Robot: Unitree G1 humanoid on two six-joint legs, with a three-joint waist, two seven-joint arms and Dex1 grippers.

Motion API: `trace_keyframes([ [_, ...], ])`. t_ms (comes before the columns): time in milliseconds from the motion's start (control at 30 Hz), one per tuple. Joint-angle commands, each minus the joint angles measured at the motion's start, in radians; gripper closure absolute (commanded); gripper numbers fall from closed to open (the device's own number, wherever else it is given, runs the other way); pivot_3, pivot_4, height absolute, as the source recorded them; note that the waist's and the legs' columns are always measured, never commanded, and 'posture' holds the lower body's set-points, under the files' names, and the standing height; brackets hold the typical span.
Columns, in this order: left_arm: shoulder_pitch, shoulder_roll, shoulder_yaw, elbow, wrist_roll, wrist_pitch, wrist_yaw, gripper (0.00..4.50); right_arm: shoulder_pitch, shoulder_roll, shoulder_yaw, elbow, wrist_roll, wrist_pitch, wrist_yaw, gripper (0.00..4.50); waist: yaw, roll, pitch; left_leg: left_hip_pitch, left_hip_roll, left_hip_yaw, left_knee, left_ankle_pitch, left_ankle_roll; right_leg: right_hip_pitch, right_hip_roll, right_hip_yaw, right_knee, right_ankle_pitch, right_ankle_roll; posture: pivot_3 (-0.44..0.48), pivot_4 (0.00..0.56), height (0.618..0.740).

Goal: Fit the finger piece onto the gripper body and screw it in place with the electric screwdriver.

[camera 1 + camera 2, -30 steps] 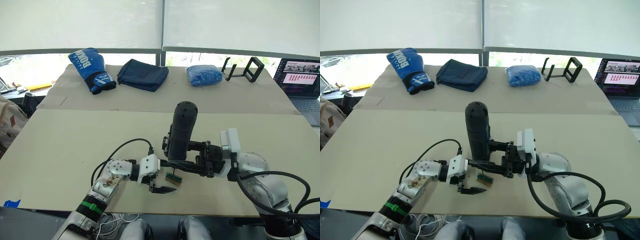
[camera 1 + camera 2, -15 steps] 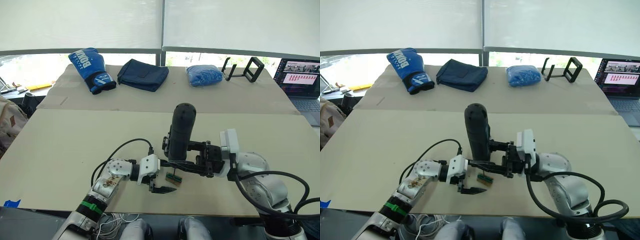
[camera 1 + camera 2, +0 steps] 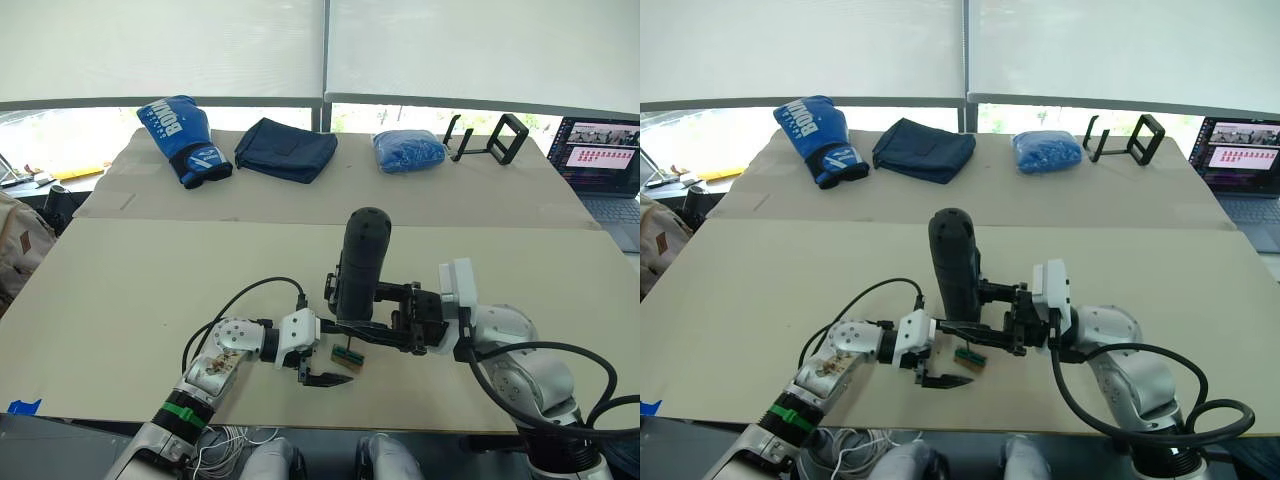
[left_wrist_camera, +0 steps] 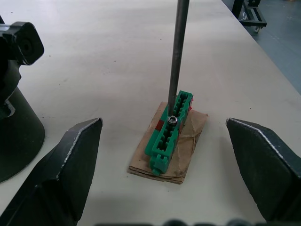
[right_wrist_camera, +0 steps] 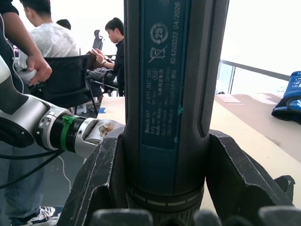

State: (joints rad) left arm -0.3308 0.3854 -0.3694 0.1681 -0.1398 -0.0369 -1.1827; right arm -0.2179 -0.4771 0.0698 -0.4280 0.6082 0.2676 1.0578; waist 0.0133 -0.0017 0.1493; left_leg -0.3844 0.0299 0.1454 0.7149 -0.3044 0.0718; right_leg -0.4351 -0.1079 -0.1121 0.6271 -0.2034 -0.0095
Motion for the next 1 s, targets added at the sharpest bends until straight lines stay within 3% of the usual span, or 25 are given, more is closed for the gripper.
trace_keyframes([
  [33,0.036,-0.001,-0.038,0.046,0.026,0.041,0.001,0.07,-0.012,0.012,-0.008,-0.033,0.010,-0.041,-0.001,2.56,0.000,0.000,0.000,0.000,0.000,0.000,0.000,0.000,0.000,0.000,0.000,0.000,0.000,0.000,0.000,0.000,0.150,0.740],
  [1000,0.034,0.000,-0.038,0.045,0.026,0.046,0.001,0.07,-0.005,0.008,-0.001,-0.023,0.000,-0.049,0.018,2.56,0.000,0.000,0.000,0.000,0.000,0.000,0.000,0.000,0.000,0.000,0.000,0.000,0.000,0.000,0.000,0.000,0.150,0.740],
])
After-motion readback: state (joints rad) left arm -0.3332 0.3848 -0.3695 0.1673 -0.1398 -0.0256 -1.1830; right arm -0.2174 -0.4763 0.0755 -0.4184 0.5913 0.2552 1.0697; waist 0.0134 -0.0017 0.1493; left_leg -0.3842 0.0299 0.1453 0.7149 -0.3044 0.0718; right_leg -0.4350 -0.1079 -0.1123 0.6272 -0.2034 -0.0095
